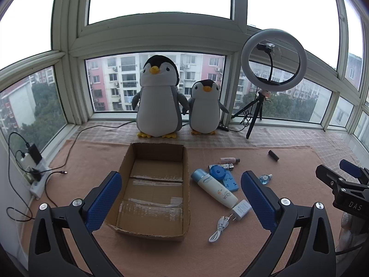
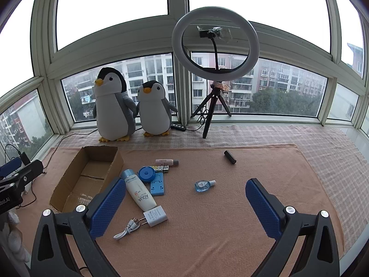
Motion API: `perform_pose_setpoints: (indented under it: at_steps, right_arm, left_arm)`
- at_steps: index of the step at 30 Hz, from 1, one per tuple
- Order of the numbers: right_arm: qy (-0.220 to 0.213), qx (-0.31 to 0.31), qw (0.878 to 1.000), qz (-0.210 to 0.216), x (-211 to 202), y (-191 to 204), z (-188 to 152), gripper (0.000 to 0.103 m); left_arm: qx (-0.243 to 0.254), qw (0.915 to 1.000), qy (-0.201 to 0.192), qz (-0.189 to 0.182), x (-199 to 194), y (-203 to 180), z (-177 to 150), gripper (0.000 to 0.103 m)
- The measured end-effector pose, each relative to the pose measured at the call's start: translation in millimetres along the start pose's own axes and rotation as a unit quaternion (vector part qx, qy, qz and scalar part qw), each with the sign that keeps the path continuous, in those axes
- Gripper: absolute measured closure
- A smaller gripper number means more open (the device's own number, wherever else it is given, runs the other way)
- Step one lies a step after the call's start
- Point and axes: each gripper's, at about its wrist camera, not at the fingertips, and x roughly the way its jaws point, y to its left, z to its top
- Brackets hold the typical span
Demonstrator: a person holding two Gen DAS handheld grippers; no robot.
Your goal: Organize rigid objects
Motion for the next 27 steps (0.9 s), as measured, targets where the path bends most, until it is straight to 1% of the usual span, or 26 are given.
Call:
perform_pose_setpoints:
  at_steps: [27]
  right_arm:
    - [0.006, 0.003, 1.0, 0.002, 1.3, 3.0, -3.9, 0.001]
  left_arm:
    - [-0.001, 1.0, 0.001, 0.0, 1.0, -0.4, -1.7, 0.001]
